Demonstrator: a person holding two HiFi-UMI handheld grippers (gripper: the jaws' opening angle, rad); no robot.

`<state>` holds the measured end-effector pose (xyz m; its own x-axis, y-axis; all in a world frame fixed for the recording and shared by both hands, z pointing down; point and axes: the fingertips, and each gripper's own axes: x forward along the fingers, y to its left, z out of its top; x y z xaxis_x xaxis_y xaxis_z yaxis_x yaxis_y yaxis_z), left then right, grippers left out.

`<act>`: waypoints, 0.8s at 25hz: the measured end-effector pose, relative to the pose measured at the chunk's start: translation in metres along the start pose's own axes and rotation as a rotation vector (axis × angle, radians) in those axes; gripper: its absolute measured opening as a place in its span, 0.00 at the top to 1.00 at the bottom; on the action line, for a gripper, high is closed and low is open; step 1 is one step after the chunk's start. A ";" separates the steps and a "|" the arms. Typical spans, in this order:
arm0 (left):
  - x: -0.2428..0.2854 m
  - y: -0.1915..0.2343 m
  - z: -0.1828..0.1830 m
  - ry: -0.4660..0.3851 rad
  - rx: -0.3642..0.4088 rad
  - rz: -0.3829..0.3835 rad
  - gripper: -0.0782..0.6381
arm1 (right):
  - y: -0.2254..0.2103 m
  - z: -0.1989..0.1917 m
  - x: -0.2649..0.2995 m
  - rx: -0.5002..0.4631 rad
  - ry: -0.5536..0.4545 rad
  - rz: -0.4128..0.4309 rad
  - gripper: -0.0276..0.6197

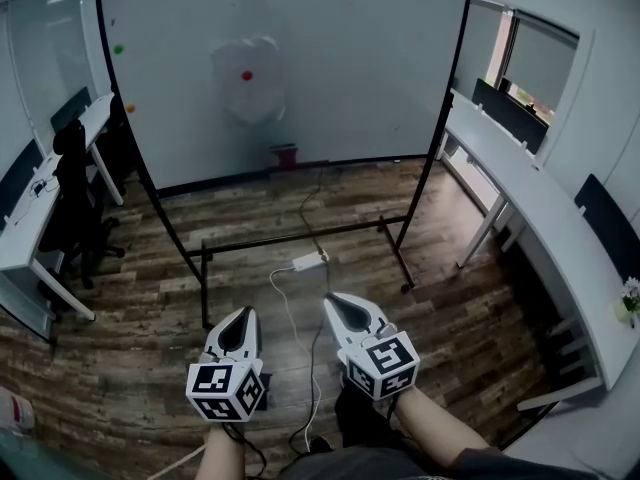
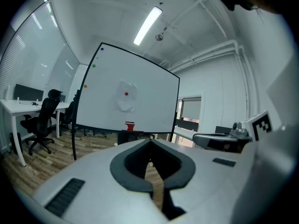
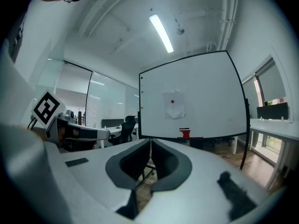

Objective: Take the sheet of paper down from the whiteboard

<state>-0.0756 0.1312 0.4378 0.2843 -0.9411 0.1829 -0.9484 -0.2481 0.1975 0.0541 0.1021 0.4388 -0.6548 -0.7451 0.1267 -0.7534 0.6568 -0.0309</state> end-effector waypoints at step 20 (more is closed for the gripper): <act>0.168 0.044 0.058 -0.071 0.011 0.083 0.87 | -0.125 0.032 0.164 -0.003 -0.052 0.108 0.92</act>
<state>-0.0779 -0.0513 0.4214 0.1943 -0.9723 0.1296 -0.9699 -0.1706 0.1737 0.0390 -0.1057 0.4312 -0.7341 -0.6753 0.0713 -0.6785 0.7336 -0.0386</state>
